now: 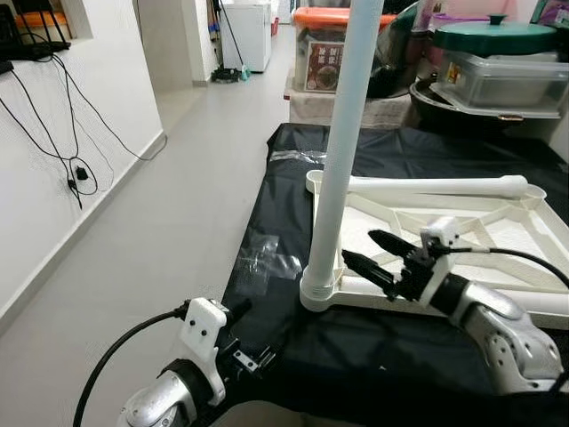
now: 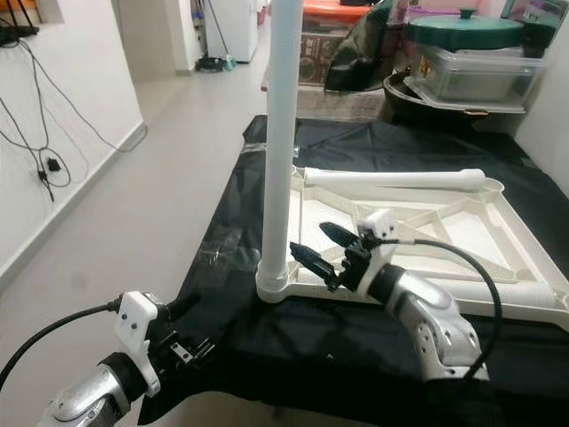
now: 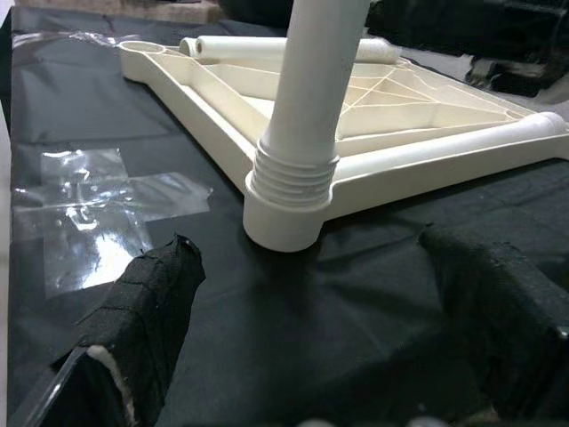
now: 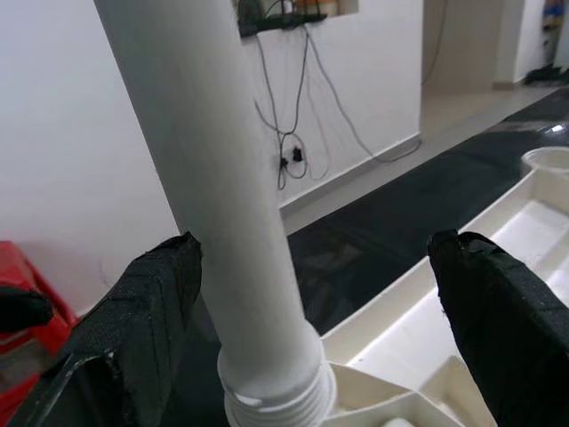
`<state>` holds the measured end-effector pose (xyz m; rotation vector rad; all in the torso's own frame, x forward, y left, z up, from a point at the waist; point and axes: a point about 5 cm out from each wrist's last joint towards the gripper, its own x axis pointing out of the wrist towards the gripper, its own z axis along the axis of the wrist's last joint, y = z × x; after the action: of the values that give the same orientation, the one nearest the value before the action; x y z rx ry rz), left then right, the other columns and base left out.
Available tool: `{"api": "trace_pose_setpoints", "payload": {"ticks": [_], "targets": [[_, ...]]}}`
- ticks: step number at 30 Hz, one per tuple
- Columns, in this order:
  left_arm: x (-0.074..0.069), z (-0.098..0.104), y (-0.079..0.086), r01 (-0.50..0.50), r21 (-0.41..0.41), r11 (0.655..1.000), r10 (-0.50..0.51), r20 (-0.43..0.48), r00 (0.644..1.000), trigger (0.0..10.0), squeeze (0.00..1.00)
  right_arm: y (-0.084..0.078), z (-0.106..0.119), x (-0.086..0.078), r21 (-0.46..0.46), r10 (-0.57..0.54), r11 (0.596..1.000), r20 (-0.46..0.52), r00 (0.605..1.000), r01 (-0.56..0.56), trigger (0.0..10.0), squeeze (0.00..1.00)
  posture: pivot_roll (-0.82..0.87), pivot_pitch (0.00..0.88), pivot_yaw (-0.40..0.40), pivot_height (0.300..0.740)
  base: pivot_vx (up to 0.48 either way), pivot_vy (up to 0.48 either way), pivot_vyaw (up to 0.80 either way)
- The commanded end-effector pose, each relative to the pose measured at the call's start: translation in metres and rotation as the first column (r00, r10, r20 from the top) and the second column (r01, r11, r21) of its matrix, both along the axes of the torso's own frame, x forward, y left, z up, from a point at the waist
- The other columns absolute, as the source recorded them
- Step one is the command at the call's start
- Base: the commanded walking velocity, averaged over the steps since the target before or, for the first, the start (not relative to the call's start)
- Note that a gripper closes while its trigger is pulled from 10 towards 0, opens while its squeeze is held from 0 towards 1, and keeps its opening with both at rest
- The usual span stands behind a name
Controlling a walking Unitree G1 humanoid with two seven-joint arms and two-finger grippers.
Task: Building children table
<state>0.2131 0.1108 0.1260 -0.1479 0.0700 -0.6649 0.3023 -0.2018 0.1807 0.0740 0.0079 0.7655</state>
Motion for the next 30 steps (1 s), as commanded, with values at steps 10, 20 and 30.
{"api": "trace_pose_setpoints", "payload": {"ticks": [10,20,30], "targets": [[-0.008,-0.002,-0.002,0.013,0.001,1.0,-0.013,-0.013,1.0,10.0,0.0,0.017,0.005,0.009,-0.019,0.104,0.994,0.012,0.995,-0.104,10.0,0.0,0.06,0.086,-0.039,0.74,0.0,0.0,0.0],[-0.011,-0.002,-0.004,0.012,0.001,1.0,-0.012,-0.018,1.0,10.0,0.0,0.025,0.008,0.012,-0.027,0.156,0.988,0.031,0.987,-0.155,10.0,0.0,0.06,0.091,-0.04,0.74,0.0,0.0,0.0],[-0.011,-0.001,-0.006,0.03,0.009,0.999,-0.03,-0.011,0.999,10.0,0.0,0.031,0.013,0.021,-0.055,0.165,0.985,0.057,0.985,-0.162,10.0,0.0,0.06,0.091,-0.039,0.74,0.0,0.0,0.0]]}}
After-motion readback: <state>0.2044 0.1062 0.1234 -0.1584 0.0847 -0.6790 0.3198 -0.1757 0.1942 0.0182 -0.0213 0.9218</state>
